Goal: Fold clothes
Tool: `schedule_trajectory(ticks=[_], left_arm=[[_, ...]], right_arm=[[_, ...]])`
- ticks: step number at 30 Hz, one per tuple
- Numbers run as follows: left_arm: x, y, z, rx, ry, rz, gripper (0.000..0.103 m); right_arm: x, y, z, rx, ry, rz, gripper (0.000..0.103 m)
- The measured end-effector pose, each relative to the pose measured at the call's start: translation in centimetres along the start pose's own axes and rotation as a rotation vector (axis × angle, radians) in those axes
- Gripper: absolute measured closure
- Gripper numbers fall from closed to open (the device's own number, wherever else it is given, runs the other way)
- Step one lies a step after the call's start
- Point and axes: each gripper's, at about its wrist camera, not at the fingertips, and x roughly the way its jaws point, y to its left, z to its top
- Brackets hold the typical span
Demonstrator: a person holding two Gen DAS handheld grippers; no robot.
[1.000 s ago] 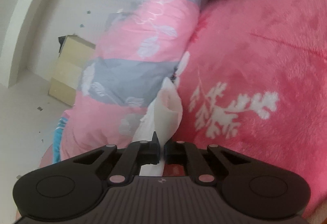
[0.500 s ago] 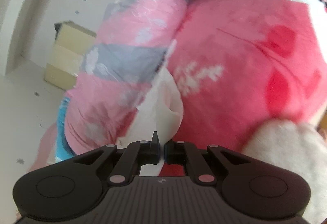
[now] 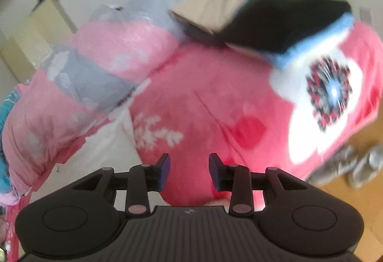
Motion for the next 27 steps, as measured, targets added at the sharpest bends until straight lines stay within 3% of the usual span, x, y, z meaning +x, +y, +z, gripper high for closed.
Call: schedule_trajectory(ticks=[3, 8, 12, 19, 23, 27], left_arm=[[1.4, -1.1, 1.3, 0.021, -0.021, -0.029, 0.07], [6.7, -4.3, 3.5, 0.067, 0.012, -0.105, 0.069], [11.1, -6.4, 4.3, 0.099, 0.067, -0.139, 0.065], [16.9, -7.7, 5.9, 0.182, 0.15, -0.145, 0.064], [18.9, -8.0, 6.5, 0.245, 0.178, -0.122, 0.064], [20.6, -7.6, 6.9, 0.24, 0.221, -0.135, 0.064]], right_arm=[[1.8, 4.0, 0.1, -0.125, -0.002, 0.091, 0.065], [5.3, 12.1, -0.1, -0.352, 0.035, 0.281, 0.066], [7.1, 15.5, -0.1, -0.446, 0.051, 0.319, 0.066], [9.7, 17.6, -0.1, -0.538, 0.084, 0.294, 0.066], [11.2, 17.2, 0.3, -0.535, 0.105, 0.261, 0.066], [11.8, 15.9, 1.5, -0.536, 0.096, 0.212, 0.066]])
